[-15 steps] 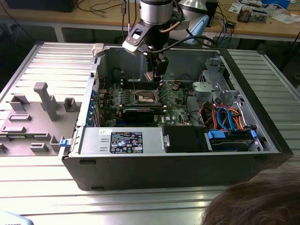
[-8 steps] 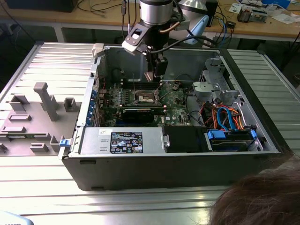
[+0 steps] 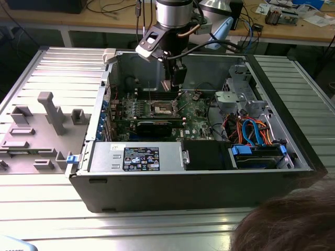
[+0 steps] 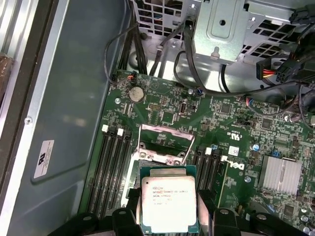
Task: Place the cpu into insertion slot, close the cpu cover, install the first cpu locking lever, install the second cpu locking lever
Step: 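Place the cpu into insertion slot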
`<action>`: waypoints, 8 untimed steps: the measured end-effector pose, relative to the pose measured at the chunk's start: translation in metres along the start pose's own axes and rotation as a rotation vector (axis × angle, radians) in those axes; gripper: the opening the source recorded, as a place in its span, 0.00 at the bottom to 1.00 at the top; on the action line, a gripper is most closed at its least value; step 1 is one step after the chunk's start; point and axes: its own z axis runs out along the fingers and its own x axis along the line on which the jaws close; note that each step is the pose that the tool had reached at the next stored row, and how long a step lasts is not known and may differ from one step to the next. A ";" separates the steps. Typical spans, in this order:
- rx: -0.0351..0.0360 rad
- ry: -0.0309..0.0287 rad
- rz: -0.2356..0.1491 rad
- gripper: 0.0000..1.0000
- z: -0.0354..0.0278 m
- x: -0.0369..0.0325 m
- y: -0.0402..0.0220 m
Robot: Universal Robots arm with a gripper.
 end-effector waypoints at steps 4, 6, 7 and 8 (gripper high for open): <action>-0.0003 -0.0026 0.038 0.55 0.0008 0.0000 -0.0001; -0.0004 -0.0044 0.062 0.55 0.0014 0.0000 -0.0001; -0.0005 -0.0050 0.071 0.55 0.0016 0.0000 -0.0001; -0.0006 -0.0067 0.094 0.55 0.0021 0.0000 -0.0001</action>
